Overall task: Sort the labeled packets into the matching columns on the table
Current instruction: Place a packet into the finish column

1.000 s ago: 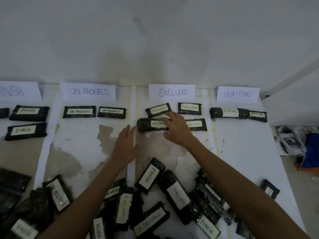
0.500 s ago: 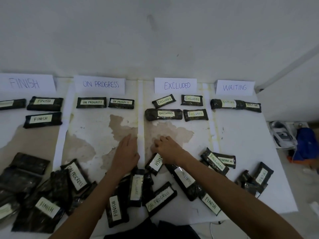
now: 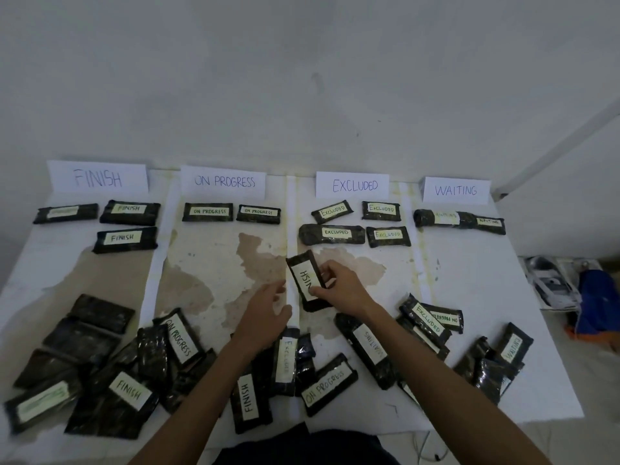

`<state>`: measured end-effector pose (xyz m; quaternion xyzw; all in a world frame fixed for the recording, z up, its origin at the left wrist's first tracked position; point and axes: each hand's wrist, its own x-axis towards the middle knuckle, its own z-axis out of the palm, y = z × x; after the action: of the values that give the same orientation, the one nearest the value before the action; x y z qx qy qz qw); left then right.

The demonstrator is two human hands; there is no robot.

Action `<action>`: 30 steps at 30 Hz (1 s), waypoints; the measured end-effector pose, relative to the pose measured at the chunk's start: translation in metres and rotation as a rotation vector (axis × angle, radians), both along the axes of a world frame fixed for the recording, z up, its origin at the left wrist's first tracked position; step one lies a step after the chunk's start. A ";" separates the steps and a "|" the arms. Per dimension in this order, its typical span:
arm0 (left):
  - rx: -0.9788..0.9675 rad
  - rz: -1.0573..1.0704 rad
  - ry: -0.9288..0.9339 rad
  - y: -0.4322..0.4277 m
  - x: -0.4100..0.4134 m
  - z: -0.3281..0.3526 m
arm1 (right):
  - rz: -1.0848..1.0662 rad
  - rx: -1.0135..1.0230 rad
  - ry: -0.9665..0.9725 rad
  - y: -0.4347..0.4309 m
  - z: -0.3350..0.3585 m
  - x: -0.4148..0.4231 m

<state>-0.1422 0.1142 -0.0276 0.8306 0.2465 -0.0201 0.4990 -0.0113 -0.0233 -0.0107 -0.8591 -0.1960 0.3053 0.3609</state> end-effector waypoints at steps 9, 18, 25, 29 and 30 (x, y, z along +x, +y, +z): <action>-0.051 0.094 -0.031 -0.009 -0.003 0.006 | -0.128 0.137 0.214 0.027 0.003 -0.025; 0.083 0.269 0.081 0.052 -0.041 0.011 | 0.088 0.125 0.342 0.079 0.010 -0.051; 0.545 0.133 0.238 0.162 -0.097 0.006 | 0.265 0.045 0.208 0.137 0.002 -0.068; 0.590 0.120 0.273 0.221 -0.123 -0.002 | 0.354 -0.004 0.126 0.182 -0.010 -0.085; 0.593 0.116 0.292 0.235 -0.128 -0.003 | 0.372 -0.008 0.109 0.194 -0.014 -0.090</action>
<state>-0.2704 0.3490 -0.0302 0.9125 0.3575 -0.0379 0.1950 -0.1014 0.1708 -0.0250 -0.7918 -0.3302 0.4136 0.3048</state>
